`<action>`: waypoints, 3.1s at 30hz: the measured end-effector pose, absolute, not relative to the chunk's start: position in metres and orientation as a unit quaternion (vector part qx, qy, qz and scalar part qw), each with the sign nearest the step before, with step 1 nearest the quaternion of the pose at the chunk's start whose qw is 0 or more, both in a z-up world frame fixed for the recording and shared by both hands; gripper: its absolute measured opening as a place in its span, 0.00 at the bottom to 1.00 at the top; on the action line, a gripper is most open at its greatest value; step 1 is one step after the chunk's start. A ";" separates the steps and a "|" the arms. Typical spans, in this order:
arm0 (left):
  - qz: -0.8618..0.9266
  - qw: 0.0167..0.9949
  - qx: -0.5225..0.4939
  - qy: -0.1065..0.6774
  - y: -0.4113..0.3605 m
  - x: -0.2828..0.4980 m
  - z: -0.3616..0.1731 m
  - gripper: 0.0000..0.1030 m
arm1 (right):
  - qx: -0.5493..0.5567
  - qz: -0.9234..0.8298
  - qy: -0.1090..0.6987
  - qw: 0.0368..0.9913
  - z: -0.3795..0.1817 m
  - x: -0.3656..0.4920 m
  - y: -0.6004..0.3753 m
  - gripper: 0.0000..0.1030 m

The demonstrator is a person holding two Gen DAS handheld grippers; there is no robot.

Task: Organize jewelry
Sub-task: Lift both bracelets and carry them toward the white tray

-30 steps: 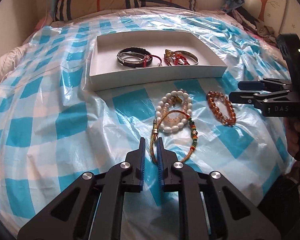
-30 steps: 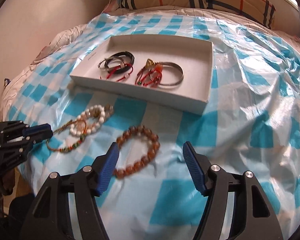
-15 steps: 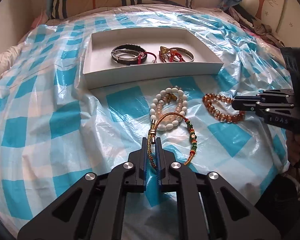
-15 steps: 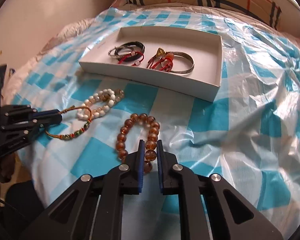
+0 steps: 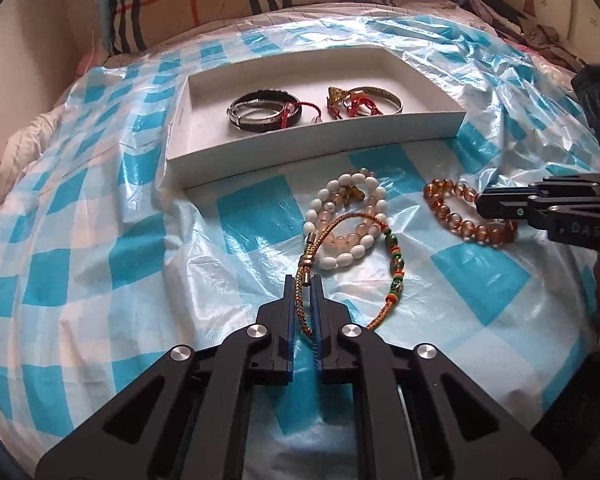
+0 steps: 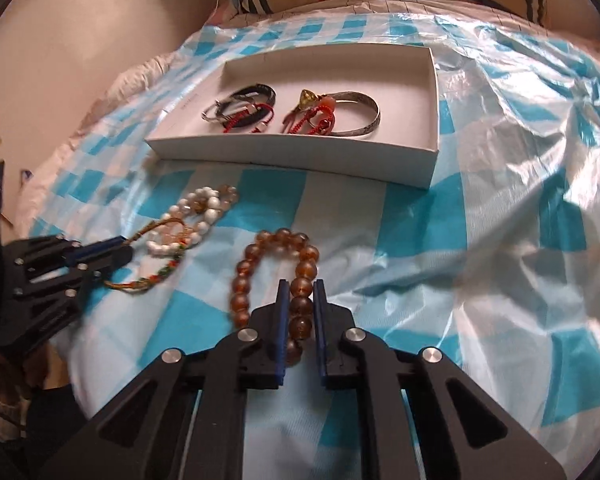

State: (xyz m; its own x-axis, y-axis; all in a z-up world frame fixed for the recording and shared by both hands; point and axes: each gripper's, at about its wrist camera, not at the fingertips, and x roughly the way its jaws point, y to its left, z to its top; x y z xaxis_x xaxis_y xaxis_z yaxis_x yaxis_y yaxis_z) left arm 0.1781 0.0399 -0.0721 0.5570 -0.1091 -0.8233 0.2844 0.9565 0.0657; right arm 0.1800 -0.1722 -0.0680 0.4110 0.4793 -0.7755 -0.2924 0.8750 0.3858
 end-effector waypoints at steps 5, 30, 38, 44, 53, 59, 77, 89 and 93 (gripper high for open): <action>-0.101 0.891 0.087 0.434 0.038 0.158 -0.050 0.06 | 0.220 0.270 0.460 0.816 -0.050 0.154 -0.197 0.12; -0.095 0.941 0.042 0.322 0.032 0.077 0.055 0.06 | 0.237 0.292 0.323 0.868 0.051 0.054 -0.203 0.12; -0.094 0.945 0.034 0.310 0.031 0.067 0.067 0.06 | 0.230 0.292 0.297 0.880 0.068 0.044 -0.202 0.12; -0.093 0.947 0.028 0.307 0.033 0.066 0.068 0.06 | 0.233 0.292 0.287 0.882 0.072 0.044 -0.201 0.12; -0.093 0.947 0.013 0.306 0.036 0.074 0.066 0.07 | 0.236 0.295 0.279 0.883 0.075 0.053 -0.200 0.12; -0.095 0.948 0.004 0.305 0.039 0.087 0.064 0.07 | 0.236 0.294 0.279 0.883 0.072 0.072 -0.195 0.12; -0.087 0.941 -0.016 0.327 0.053 0.140 0.034 0.07 | 0.079 0.229 0.466 0.851 -0.036 0.138 -0.163 0.44; -0.094 0.943 -0.014 0.319 0.049 0.137 0.040 0.07 | 0.121 0.246 0.463 0.843 -0.036 0.134 -0.177 0.12; -0.096 0.944 -0.015 0.315 0.050 0.140 0.045 0.07 | 0.227 0.278 0.418 0.835 -0.011 0.140 -0.197 0.12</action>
